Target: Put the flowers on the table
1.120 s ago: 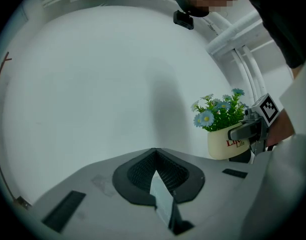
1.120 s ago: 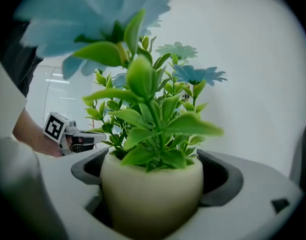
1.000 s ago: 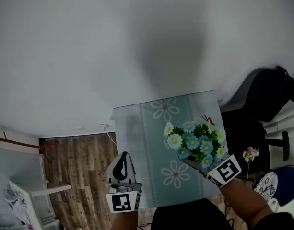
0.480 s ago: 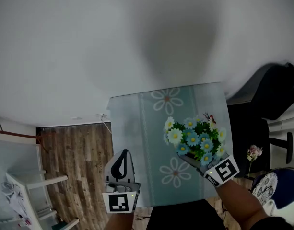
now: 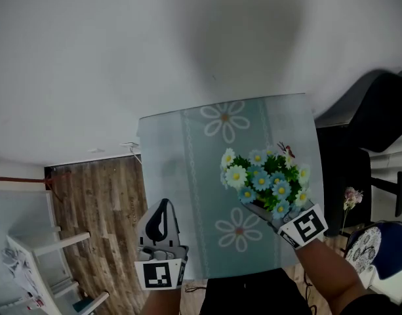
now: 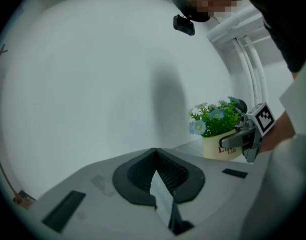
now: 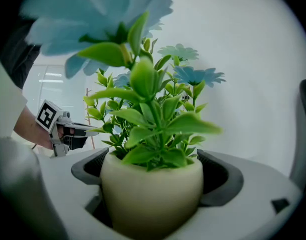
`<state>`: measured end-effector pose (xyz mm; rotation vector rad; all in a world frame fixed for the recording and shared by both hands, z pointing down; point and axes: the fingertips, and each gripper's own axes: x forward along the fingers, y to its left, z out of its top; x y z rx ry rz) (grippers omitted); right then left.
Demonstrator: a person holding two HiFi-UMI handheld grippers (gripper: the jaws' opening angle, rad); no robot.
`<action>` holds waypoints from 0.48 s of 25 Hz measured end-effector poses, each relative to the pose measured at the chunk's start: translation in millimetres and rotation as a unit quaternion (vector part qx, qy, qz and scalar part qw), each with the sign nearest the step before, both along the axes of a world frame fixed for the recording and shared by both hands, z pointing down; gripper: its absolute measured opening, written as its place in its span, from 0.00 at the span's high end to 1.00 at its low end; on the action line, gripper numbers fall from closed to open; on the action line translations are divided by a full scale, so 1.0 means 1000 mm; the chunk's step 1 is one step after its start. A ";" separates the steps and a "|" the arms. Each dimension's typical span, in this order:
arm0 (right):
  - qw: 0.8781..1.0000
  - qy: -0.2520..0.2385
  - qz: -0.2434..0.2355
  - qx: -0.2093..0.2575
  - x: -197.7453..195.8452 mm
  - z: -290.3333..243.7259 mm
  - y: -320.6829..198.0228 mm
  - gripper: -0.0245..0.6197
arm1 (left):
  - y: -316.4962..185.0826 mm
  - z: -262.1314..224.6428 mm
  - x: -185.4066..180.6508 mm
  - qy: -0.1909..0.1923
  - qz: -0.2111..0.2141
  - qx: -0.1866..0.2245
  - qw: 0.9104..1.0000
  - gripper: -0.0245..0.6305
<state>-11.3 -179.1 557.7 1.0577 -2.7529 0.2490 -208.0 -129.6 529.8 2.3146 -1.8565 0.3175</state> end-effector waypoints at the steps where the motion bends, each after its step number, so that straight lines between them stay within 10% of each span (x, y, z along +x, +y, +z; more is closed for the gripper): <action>1: 1.000 0.002 0.000 0.000 0.000 0.003 0.000 0.08 | -0.001 0.002 0.001 -0.001 0.002 0.002 1.000 0.96; 12: 1.000 0.017 -0.006 0.000 -0.002 0.033 -0.003 0.08 | -0.004 0.026 0.007 -0.001 0.006 -0.003 1.000 0.96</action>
